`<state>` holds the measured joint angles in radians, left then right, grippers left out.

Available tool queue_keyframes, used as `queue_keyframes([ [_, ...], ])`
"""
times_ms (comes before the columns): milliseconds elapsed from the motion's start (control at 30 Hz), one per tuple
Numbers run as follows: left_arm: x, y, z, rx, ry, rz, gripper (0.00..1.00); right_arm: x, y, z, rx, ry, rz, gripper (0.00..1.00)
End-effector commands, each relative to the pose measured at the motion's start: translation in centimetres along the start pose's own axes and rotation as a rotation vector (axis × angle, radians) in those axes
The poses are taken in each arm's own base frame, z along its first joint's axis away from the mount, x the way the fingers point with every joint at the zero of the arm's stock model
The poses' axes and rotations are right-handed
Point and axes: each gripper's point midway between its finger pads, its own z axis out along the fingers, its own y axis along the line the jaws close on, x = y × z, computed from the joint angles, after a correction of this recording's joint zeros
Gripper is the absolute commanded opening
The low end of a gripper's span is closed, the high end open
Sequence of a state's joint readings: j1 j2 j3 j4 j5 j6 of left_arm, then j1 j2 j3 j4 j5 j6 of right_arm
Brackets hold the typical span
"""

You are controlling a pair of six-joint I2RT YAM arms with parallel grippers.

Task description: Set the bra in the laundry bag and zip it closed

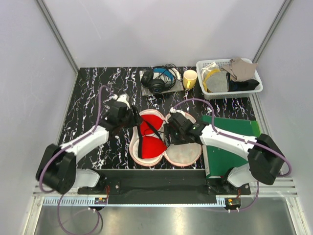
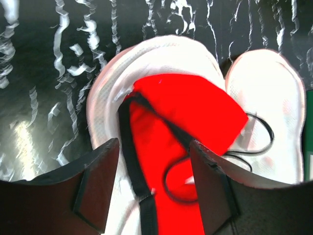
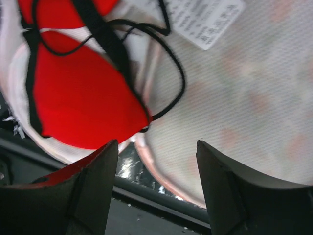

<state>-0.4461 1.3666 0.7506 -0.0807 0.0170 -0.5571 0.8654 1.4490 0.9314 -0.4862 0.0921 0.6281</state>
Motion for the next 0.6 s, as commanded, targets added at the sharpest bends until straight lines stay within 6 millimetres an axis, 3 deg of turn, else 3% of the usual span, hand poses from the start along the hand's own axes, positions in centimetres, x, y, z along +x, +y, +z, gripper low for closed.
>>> queue_keyframes([
  [0, 0.5, 1.3, -3.7, -0.031, -0.098, -0.095, 0.57, -0.3, 3.3, -1.0, -0.152, -0.002, 0.005, 0.73],
  [67, 2.7, 2.3, -4.4, -0.043, -0.077, -0.156, 0.52, 0.2, 3.0, -0.7, -0.138, 0.004, 0.032, 0.70],
  [133, 4.7, 2.8, -5.0, -0.046, -0.054, -0.226, 0.40, -0.2, 2.3, -0.4, -0.108, -0.022, 0.048, 0.64],
  [200, 6.3, 3.7, -5.2, -0.088, -0.034, -0.239, 0.29, -0.5, 1.9, -0.3, -0.086, -0.043, 0.052, 0.51],
  [267, 7.0, 4.8, -5.2, -0.142, -0.035, -0.242, 0.28, -0.7, 1.7, -0.1, -0.071, -0.054, 0.039, 0.35],
  [367, 8.0, 6.2, -5.0, -0.206, -0.021, -0.240, 0.27, -0.6, 1.0, 0.6, -0.032, -0.051, 0.020, 0.22],
  [567, 9.9, 6.0, -4.0, -0.231, 0.050, -0.219, 0.27, 0.9, 1.5, 3.0, -0.026, 0.052, 0.007, 0.17],
])
